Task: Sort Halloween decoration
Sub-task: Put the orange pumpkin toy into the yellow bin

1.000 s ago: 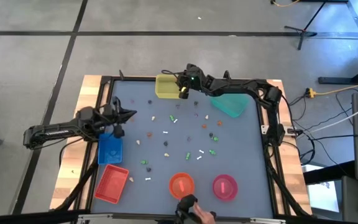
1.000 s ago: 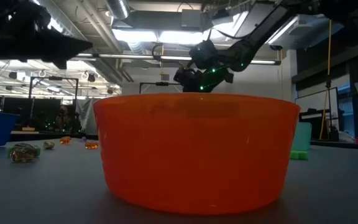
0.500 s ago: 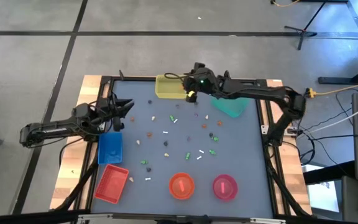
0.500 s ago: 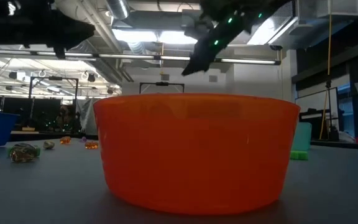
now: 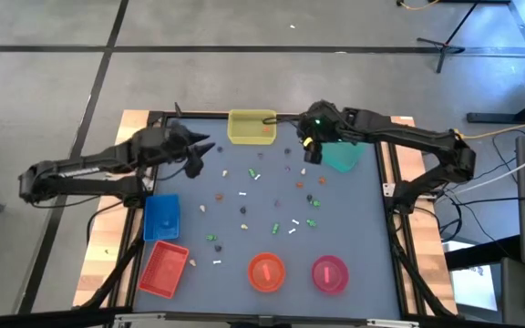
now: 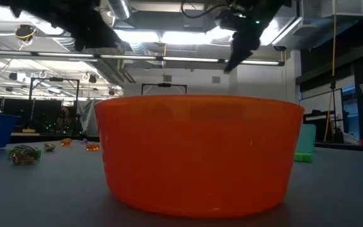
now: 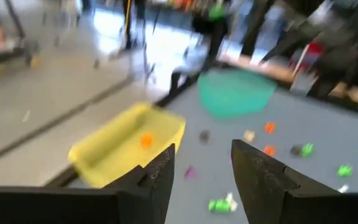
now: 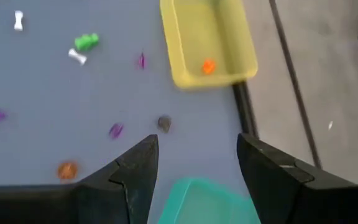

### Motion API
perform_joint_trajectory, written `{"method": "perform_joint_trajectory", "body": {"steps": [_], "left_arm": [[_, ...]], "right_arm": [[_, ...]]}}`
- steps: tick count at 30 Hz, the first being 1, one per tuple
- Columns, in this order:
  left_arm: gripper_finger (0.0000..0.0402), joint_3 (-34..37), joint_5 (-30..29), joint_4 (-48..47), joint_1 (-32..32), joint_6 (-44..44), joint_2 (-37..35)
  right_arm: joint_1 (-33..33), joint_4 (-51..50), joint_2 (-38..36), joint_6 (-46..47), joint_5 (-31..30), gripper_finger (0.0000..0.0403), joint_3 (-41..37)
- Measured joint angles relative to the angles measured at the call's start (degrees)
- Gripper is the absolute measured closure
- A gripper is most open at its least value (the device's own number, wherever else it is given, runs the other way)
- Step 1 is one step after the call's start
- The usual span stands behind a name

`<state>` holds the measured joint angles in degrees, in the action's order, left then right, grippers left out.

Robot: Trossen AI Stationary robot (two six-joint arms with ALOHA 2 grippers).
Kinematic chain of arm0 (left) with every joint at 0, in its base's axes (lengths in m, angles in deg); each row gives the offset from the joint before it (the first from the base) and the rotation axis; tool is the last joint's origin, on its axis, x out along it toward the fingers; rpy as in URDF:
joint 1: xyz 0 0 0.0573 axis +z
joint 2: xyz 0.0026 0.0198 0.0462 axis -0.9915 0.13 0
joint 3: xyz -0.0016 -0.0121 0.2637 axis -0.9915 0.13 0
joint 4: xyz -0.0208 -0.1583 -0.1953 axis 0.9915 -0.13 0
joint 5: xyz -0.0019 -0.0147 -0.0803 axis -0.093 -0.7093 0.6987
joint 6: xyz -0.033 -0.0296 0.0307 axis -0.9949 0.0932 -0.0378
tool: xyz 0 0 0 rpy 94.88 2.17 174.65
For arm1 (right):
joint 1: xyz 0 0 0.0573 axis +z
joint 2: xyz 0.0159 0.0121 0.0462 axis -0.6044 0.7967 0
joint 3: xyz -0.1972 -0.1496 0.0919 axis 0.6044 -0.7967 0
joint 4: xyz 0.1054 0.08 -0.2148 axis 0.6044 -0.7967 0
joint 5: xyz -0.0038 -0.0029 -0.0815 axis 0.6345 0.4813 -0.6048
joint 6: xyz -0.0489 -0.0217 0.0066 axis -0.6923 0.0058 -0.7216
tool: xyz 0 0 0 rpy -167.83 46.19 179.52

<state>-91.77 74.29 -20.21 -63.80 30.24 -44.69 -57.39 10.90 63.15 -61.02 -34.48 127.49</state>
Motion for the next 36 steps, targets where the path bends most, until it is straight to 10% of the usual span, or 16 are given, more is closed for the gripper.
{"method": "perform_joint_trajectory", "body": {"steps": [9,20,36], "left_arm": [[0.0259,-15.22,5.73,-26.61,7.47,-2.84,13.75],[0.0259,-16.31,12.37,-44.12,14.84,-5.41,24.86],[0.0259,-9.48,13.25,-42.87,15.11,-5.39,36.11]], "right_arm": [[-0.04,4.25,-7.96,4.29,-0.11,0.0184,-13.24],[-0.04,8.79,-11.09,7.92,0.09,0.0185,-20.39],[-0.02,10.45,-11.07,7.96,5.59,0.0185,-20.37]]}}
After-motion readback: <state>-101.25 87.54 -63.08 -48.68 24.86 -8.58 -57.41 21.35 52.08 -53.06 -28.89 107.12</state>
